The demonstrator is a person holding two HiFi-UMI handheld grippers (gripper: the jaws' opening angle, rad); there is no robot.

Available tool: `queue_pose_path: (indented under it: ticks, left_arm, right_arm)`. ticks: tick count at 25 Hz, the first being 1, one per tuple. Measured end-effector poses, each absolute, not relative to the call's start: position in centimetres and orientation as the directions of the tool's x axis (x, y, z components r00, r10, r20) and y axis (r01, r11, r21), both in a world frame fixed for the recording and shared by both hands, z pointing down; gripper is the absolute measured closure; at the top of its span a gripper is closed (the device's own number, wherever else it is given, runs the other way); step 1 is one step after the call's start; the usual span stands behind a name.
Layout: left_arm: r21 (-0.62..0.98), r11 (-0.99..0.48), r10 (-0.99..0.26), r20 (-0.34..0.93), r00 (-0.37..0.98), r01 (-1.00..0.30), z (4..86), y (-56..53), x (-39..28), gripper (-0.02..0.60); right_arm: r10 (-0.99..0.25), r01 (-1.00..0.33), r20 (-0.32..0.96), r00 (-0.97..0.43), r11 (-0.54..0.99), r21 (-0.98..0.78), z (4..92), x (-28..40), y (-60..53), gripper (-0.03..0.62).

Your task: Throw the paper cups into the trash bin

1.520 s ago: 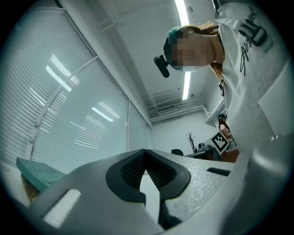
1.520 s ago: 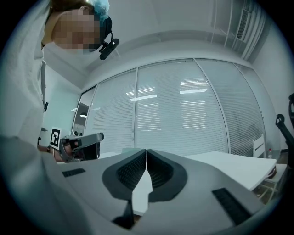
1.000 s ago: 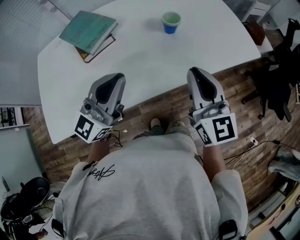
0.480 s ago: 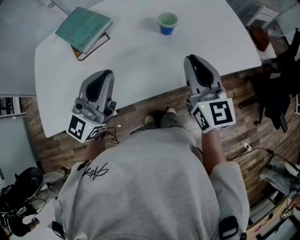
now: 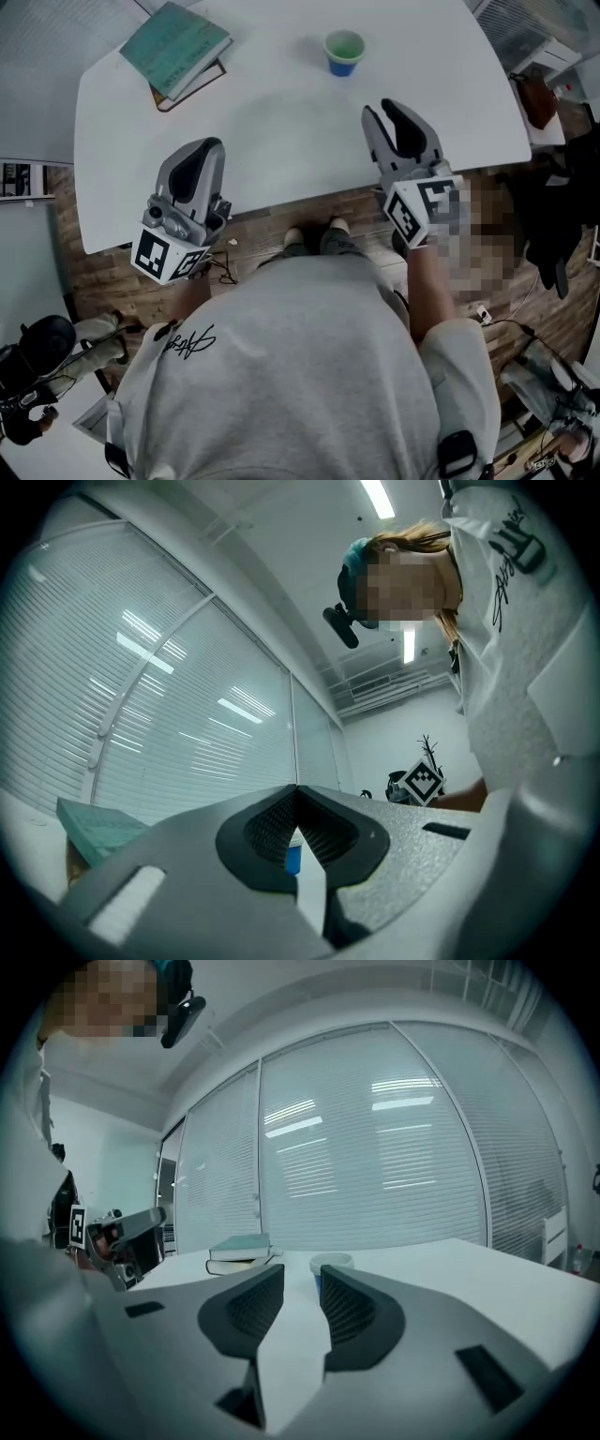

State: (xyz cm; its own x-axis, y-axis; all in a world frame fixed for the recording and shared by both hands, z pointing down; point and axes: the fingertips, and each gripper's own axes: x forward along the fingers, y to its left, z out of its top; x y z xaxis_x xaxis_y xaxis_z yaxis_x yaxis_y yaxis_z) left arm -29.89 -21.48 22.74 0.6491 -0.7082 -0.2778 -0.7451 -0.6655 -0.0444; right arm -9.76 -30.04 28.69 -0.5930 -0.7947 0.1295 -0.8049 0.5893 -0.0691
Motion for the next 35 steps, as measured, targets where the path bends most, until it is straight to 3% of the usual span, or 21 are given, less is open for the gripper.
queue_pose_path:
  ticks: [17,35]
  left_arm:
    - [-0.062,-0.538,-0.808,-0.244,0.536,-0.840,22.8,-21.6,-30.9,0.578]
    - [-0.072,-0.418,-0.878,-0.224,0.424,-0.905,23.4,-21.8,-33.1,0.578]
  right_arm:
    - [-0.714,-0.758,0.281,-0.641,0.646,-0.090,33.0,-10.9,-37.0,0.332]
    - [-0.676,-0.748,0.367,-0.639,0.658,-0.089,36.1,-13.3,-42.7,0.309]
